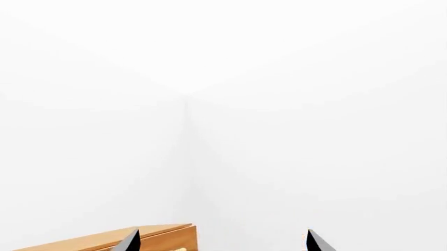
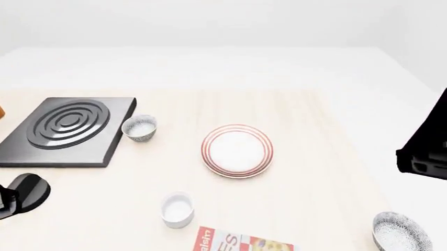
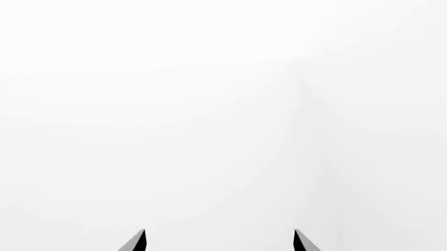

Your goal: Pick the akita bowl next to the cookies box and place it on the plate.

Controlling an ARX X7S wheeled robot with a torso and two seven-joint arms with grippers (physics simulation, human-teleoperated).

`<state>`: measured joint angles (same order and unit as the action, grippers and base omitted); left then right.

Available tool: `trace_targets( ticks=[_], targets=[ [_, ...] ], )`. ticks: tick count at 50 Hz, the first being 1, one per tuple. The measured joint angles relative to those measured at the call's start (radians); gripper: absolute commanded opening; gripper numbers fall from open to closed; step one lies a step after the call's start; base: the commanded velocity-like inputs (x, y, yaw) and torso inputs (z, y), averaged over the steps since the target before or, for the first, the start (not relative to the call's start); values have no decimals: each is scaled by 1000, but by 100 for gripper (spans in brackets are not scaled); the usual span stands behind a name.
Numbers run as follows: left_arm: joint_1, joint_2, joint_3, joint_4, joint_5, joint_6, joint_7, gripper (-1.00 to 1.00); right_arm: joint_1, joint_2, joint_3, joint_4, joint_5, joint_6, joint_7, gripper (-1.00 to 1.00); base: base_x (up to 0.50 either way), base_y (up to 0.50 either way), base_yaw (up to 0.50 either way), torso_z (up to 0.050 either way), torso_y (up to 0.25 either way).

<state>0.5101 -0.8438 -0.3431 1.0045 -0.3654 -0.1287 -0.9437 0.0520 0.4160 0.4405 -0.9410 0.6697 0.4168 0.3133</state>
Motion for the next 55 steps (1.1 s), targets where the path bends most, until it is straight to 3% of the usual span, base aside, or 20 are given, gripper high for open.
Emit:
trace_targets(
  ticks=[11, 21, 33, 42, 55],
  targets=[
    [-4, -6, 5, -3, -5, 0, -4, 100, 218, 148, -31, 50, 119, 178, 76, 100, 0, 0, 0, 0, 0],
    [-8, -11, 13, -8, -9, 2, -8, 100, 383, 310, -34, 157, 343, 407, 165, 100, 0, 0, 0, 0, 0],
    [-11, -17, 20, -12, -13, 2, -10, 100, 522, 446, -143, 316, 587, 680, 298, 100, 0, 0, 0, 0, 0],
    [-17, -19, 36, -18, -8, 3, -12, 100, 506, 511, -223, 420, 792, 852, 447, 100, 0, 0, 0, 0, 0],
    [-17, -19, 40, -22, -6, 6, -13, 100, 397, 600, -306, 594, 1122, 931, 655, 100, 0, 0, 0, 0, 0]
  ],
)
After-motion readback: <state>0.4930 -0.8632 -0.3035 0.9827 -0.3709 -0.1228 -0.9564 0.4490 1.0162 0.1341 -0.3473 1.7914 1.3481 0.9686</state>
